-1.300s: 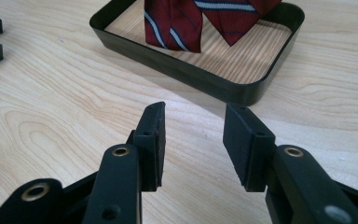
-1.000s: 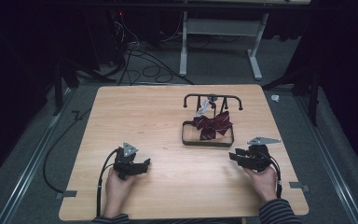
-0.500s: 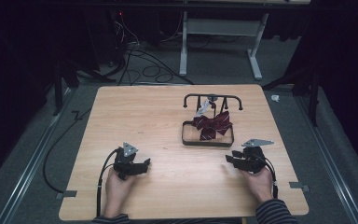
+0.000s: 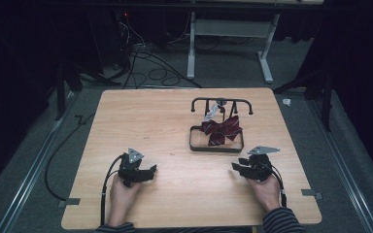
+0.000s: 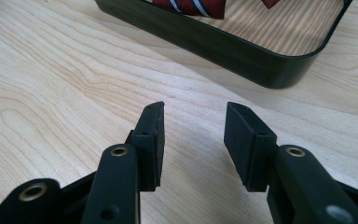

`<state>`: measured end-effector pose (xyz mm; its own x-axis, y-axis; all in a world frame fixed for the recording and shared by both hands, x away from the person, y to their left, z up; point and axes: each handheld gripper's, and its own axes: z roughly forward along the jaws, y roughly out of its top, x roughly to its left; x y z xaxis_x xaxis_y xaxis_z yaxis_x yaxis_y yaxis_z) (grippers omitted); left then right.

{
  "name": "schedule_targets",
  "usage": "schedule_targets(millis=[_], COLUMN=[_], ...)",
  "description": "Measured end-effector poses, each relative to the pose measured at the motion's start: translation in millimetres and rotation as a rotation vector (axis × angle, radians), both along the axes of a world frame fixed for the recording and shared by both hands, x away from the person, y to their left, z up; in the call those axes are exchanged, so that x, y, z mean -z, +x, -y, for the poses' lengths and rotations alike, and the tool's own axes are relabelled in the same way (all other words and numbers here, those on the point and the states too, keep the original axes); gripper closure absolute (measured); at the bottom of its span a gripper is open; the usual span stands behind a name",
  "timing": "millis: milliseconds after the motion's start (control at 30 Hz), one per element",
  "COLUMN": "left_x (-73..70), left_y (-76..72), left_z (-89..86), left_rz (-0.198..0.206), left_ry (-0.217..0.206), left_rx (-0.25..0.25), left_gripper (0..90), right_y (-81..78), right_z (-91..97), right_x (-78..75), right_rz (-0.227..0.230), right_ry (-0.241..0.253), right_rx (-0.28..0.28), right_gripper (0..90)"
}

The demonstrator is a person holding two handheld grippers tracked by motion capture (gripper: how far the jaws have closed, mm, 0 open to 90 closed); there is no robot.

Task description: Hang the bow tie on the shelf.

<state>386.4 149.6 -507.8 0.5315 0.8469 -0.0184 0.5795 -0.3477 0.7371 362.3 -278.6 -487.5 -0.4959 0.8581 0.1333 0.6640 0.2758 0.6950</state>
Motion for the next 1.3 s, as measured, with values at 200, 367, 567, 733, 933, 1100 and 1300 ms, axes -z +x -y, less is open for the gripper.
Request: schedule_targets(millis=[200,367,567,733,933,1100,1300], left_x=[0.0,0.0,0.0,0.0,0.0,0.0,0.0], left_y=[0.0,0.0,0.0,0.0,0.0,-0.1,-0.1], left_z=[0.0,0.1,0.0,0.1,0.1,0.1,0.1], left_rz=[0.000,0.000,0.000,0.001,0.000,0.001,0.001], left_ry=[0.000,0.000,0.000,0.001,0.001,0.002,0.001], left_rx=[0.000,0.000,0.000,0.000,0.000,0.000,0.000], left_gripper=[21.4,21.4,21.3,21.2,21.2,21.1,21.1], right_y=[0.7,0.9,1.4,0.7,-0.3,-5.0,-6.5], right_z=[-3.1,-5.0,-7.0,-8.5,-10.1,-17.0,-20.7], right_x=[2.3,3.8,5.4,9.0,11.2,14.4,14.6], right_rz=[0.002,0.005,0.004,0.009,0.035,0.102,0.114], right_ry=[-0.004,-0.005,-0.009,0.004,-0.001,-0.075,-0.102], right_rx=[-0.005,-0.008,-0.009,-0.003,-0.014,-0.040,-0.058], right_gripper=[59.4,59.2,58.7,58.0,53.9,50.8,48.7])
